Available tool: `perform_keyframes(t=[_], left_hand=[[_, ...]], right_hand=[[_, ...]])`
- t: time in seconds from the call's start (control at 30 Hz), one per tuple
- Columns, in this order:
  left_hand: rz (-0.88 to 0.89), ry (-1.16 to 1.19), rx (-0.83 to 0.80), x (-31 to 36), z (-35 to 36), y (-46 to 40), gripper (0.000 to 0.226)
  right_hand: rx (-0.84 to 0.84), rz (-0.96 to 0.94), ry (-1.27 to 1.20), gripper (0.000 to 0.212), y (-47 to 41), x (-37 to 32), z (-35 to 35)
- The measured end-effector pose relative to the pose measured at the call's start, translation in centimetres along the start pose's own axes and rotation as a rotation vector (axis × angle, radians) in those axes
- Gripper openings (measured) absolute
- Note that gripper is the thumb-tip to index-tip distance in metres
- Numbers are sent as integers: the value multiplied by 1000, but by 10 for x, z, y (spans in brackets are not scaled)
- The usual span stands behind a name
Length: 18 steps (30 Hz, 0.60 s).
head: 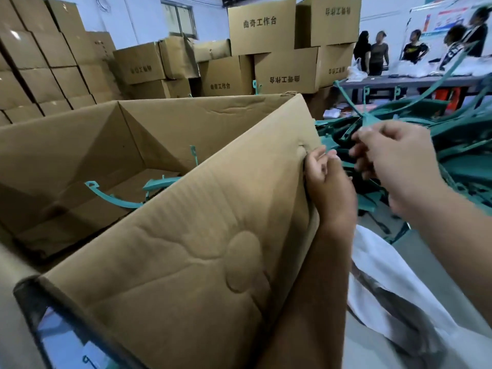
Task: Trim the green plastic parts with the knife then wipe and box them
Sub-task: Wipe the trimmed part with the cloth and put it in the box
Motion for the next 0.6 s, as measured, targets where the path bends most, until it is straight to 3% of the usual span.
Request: perform_keyframes(t=[0.1, 0.23, 0.37, 0.5, 0.57, 0.6], left_hand=[[-34, -32, 16, -16, 7, 1, 27], [4, -168, -20, -38, 9, 17, 22], [24, -194, -3, -54, 5, 23, 18], [51, -180, 21, -64, 12, 21, 19], [38, -171, 24, -72, 19, 24, 22], [22, -169, 28, -77, 23, 27, 23]], right_hand=[[-222, -52, 441, 19, 50, 58, -20], [-520, -50, 411, 19, 94, 98, -21], [-782, -205, 632, 18, 109, 103, -25], [-796, -36, 779, 39, 113, 110, -61], [-691, -87, 863, 42, 114, 115, -88], [-684, -119, 927, 56, 116, 119, -98]])
Point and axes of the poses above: each hand's wrist, its own y-axis away from the middle knuckle, its own z-axis out of the palm, x = y × z, the point moved 4 cm from there along -y, towards the middle knuckle, and after that the axes turned 6 degrees about -z, right-handed, at the moved point
